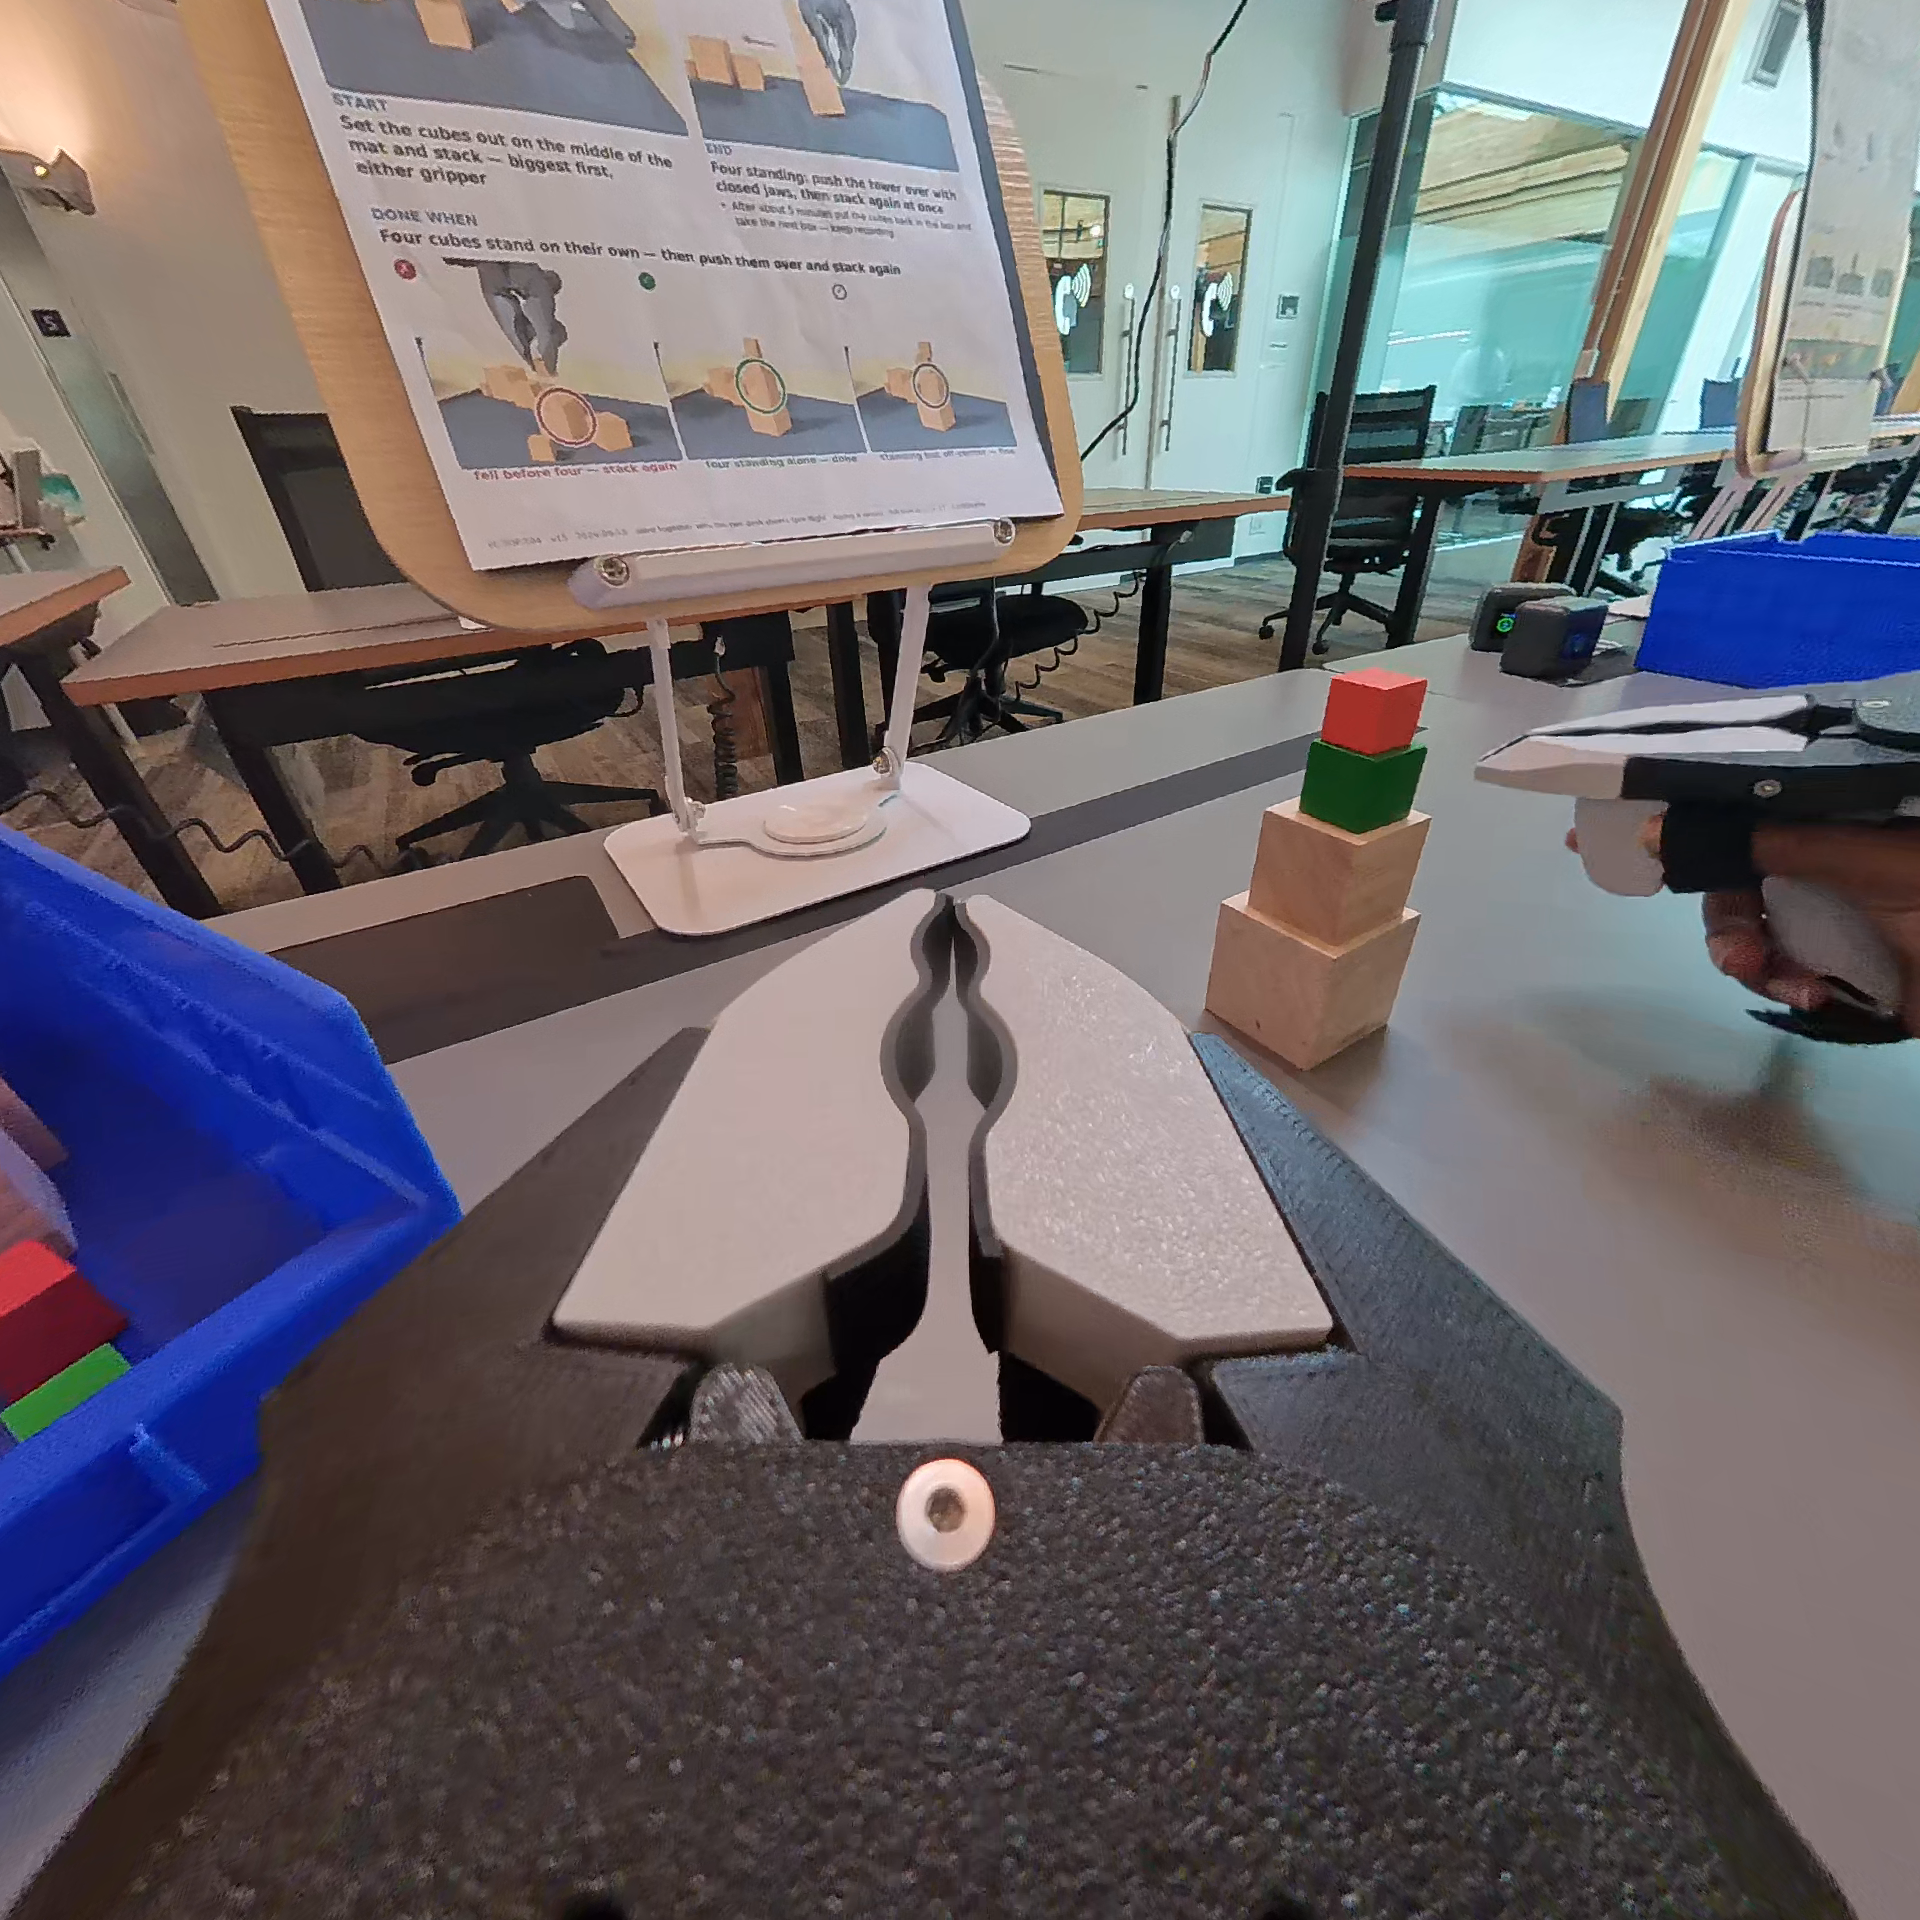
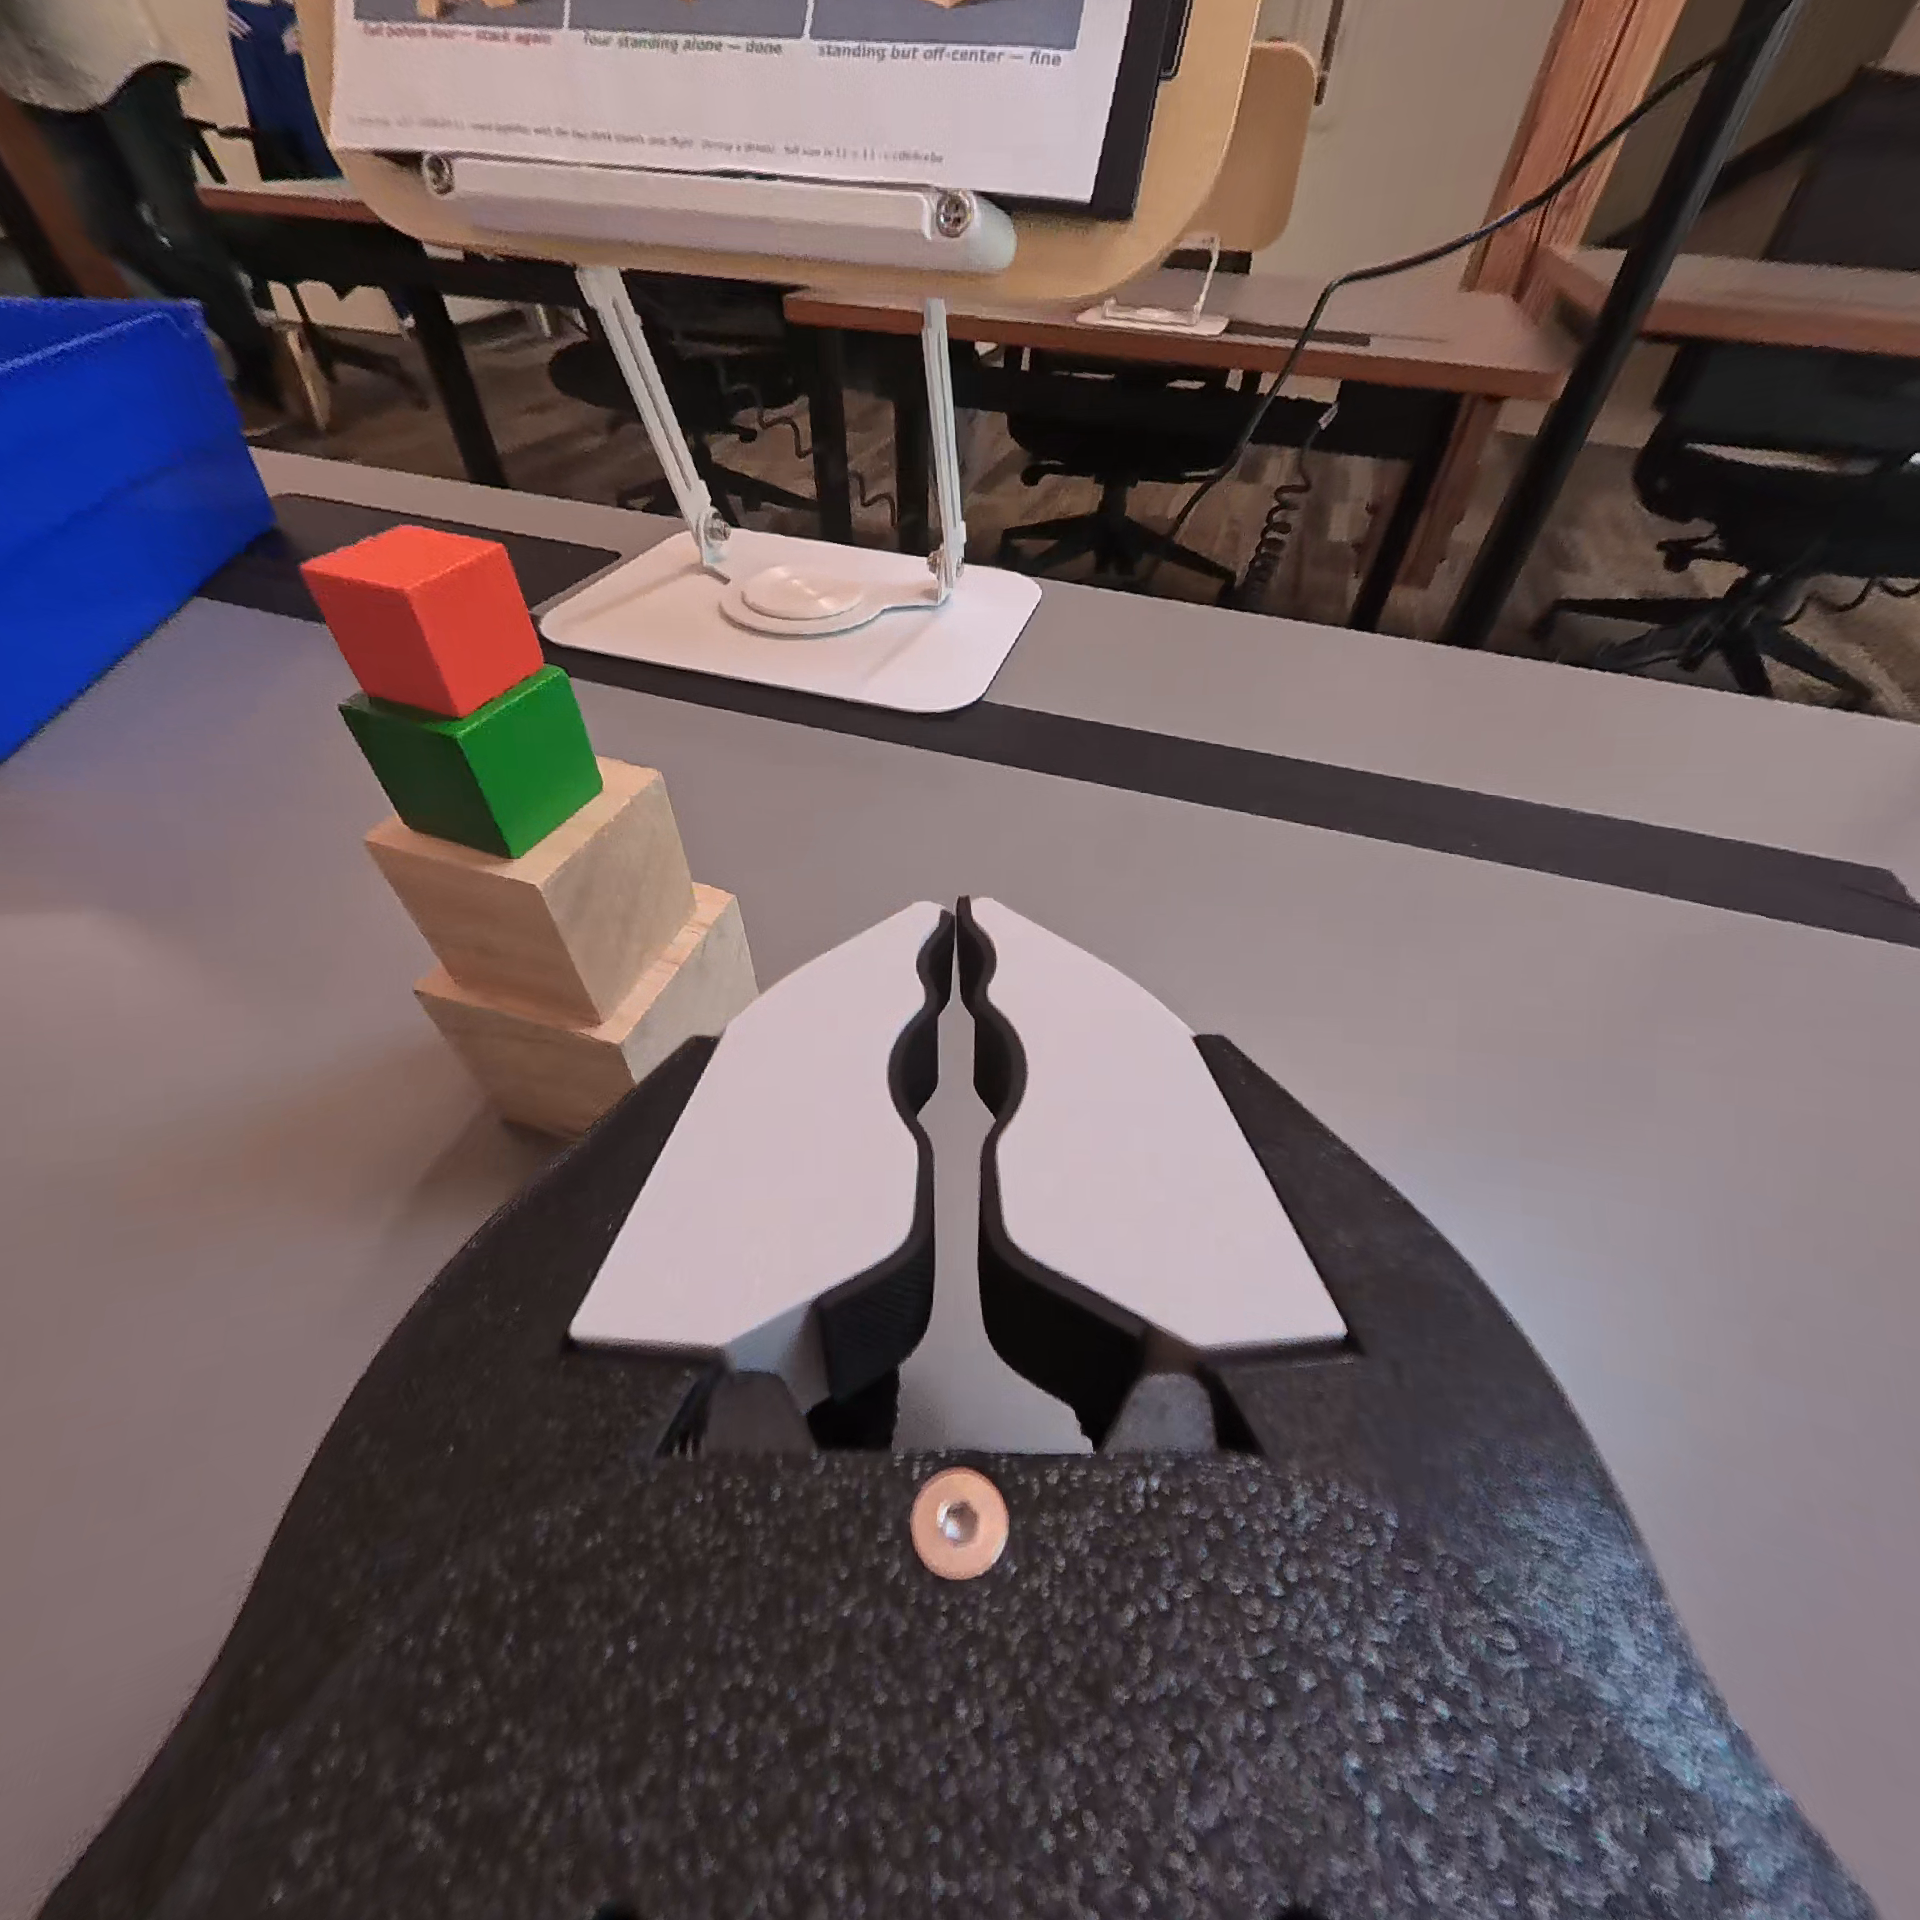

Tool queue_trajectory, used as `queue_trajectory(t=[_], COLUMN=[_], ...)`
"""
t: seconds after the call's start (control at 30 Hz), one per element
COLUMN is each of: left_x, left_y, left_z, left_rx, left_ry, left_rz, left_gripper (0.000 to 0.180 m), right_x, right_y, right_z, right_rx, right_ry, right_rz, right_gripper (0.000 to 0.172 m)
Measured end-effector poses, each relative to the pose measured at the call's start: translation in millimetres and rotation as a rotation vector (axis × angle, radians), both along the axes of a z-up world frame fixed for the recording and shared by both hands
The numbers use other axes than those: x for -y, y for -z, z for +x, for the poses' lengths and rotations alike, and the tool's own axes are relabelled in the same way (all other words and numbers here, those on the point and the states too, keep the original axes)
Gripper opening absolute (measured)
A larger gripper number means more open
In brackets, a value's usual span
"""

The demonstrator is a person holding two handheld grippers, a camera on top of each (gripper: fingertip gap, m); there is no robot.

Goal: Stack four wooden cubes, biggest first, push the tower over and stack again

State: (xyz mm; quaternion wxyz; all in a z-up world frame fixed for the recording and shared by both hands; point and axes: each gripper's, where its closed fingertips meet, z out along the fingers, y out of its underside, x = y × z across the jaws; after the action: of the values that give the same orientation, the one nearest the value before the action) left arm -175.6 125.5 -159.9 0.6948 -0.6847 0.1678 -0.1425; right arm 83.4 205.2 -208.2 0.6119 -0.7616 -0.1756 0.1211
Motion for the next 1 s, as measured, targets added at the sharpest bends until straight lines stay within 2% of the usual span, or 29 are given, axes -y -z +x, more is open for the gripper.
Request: queue_trajectory(t=[0.17, 0.33, 0.6, 0.77, 1.0], left_x=[-3.8, -10.5, -24.4, -23.4, -25.9], left_y=[4.3, 5.7, 0.9, 1.7, 9.7], left_z=[-6.1, -25.5, -90.2, -72.9, -70.7], left_rx=[0.033, 0.084, 0.078, -0.031, -0.015], left_ry=[-0.021, -0.087, -0.259, -0.226, -0.218], left_rz=[-0.041, -0.061, -0.016, 0.016, -0.035], left_gripper=[0.0, 0.0, 0.0, 0.0, 0.0], right_x=[1.8, -4.4, -20.6, -25.2, -22.3], right_y=[-1.6, 10.3, 23.4, 22.6, 18.1], right_z=[9.8, 9.7, -7.0, -16.1, -6.0], right_rx=[-0.008, -0.004, 0.105, 0.096, 0.041], right_ry=[0.013, 0.01, -0.003, -0.005, 0.044], right_rz=[0.019, -0.028, -0.06, -0.058, -0.05], right_gripper=[0.001, 0.001, 0.003, 0.003, 0.003])
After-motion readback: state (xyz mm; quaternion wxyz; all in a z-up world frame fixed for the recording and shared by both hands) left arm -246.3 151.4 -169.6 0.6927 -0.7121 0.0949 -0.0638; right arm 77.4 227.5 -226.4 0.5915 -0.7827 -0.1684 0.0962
